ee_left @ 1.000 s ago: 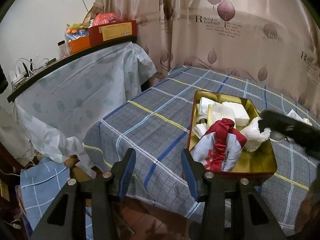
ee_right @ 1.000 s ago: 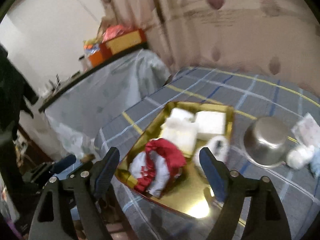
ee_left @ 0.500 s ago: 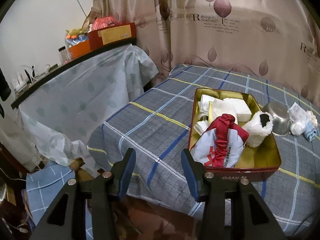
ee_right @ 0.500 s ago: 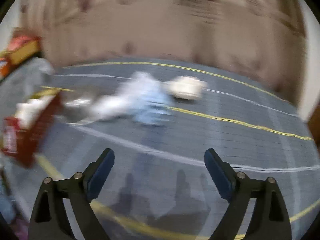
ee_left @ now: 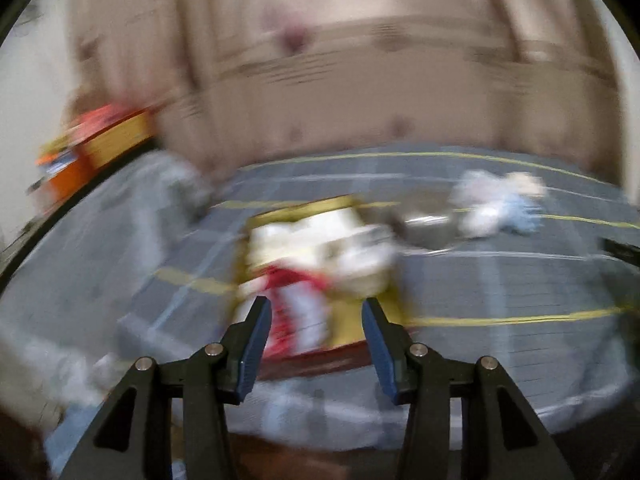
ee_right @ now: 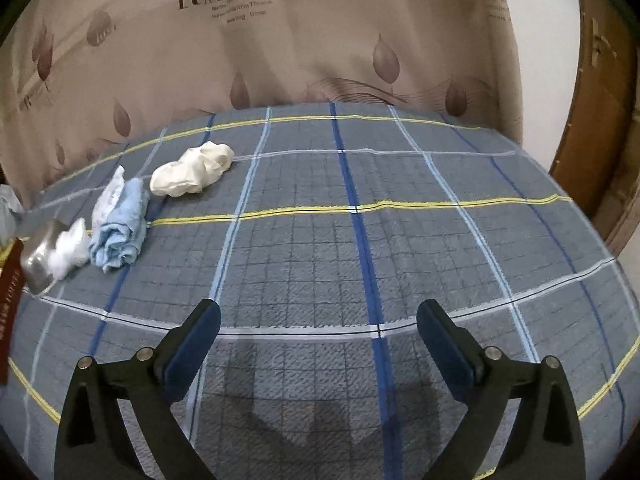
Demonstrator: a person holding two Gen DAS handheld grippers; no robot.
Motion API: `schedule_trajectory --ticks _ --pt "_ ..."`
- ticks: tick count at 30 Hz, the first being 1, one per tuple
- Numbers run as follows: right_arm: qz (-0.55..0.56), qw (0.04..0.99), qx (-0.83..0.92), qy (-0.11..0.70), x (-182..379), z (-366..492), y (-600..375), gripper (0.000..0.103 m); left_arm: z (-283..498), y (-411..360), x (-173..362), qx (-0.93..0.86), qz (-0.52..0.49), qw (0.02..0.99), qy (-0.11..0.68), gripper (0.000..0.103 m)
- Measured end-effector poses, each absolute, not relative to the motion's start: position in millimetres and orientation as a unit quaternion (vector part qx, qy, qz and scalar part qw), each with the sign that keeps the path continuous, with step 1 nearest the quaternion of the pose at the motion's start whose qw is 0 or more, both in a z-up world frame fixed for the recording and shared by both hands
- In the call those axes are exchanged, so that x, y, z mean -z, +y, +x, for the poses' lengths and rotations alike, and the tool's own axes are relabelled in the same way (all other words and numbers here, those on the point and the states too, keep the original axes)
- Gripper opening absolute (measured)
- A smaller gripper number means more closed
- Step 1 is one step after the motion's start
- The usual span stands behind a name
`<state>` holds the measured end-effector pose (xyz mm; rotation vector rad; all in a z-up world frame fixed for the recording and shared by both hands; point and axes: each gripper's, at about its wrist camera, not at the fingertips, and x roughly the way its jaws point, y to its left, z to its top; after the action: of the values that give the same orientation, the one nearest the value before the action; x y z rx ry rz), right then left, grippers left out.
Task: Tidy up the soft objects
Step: 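Grasp the plastic-wrapped white bundle beside the steel bowl with the left tool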
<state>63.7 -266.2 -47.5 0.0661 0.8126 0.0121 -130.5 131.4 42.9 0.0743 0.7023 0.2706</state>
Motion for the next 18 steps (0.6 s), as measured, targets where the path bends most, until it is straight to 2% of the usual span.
schedule_trajectory --ticks 6,12,18 --pt "0.038 0.920 -0.028 0.389 48 63 -263 0.101 -56 59 -51 0.065 0.072 0.922 0.375 0.048" --pt "0.057 0.923 -0.055 0.377 46 61 -268 0.102 22 27 -47 0.117 0.112 0.898 0.408 0.048" --pt "0.074 0.924 -0.077 0.367 43 59 -272 0.102 84 6 -20 0.138 0.166 0.869 0.446 0.048"
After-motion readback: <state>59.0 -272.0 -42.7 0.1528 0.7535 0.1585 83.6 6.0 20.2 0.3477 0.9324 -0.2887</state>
